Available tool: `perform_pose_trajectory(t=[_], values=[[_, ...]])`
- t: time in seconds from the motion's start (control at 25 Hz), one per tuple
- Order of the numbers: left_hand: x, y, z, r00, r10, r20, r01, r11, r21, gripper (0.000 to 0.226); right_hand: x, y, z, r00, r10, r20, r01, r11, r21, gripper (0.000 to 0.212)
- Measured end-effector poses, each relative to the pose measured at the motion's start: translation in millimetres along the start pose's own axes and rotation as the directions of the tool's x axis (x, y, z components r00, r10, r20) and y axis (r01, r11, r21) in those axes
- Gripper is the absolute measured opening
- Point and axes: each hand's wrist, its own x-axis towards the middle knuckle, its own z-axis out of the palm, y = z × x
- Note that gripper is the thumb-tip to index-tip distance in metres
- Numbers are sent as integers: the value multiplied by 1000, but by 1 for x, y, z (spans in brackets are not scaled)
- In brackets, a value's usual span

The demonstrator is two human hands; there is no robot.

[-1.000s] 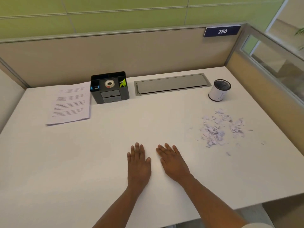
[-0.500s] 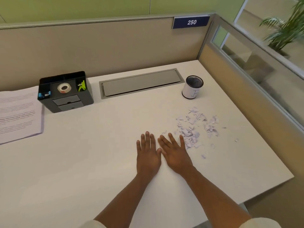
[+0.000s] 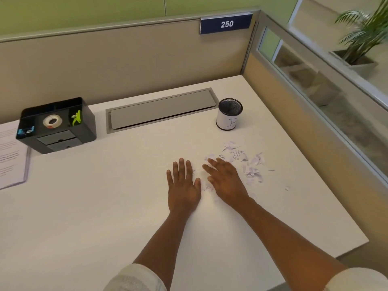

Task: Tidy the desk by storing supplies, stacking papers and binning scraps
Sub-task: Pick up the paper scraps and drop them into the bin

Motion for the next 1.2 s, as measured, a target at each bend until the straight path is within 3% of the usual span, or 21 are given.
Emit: perform_pose_trajectory(t=[0.12, 0.24, 0.56, 0.68, 0.84, 0.96, 1.08, 1.12, 1.2], values=[[7, 4, -2, 1000, -21, -6, 21, 1000, -13, 66, 26, 5, -5, 988, 94, 126, -111, 985, 136, 47], [6, 5, -1, 999, -13, -31, 13, 1000, -16, 62, 47, 4, -2, 951, 128, 281, -169, 978, 126, 55], [14, -2, 5, 990, -124, -68, 118, 989, -90, 58, 48, -5, 11, 887, -138, 441, 130, 990, 50, 47], [15, -3, 6, 992, -118, -46, 114, 991, -72, 61, 41, -3, 4, 831, -119, 544, 95, 993, 73, 55], [16, -1, 6, 990, -133, -42, 130, 989, -71, 61, 34, -2, -4, 840, -199, 505, 221, 975, 16, 52], [15, 1, 7, 991, -124, -45, 122, 991, -53, 62, 39, 2, -6, 847, -158, 507, 207, 977, -42, 60], [14, 1, 6, 991, -123, -44, 122, 992, -28, 64, 45, 0, -1, 882, -148, 448, 205, 975, -81, 41], [14, 2, 6, 991, -126, -41, 125, 992, -25, 64, 48, 0, 1, 898, -140, 417, 187, 980, -75, 31], [15, 2, 5, 992, -124, -33, 124, 992, -16, 65, 55, 3, -1, 931, -27, 364, -15, 994, 111, 15]])
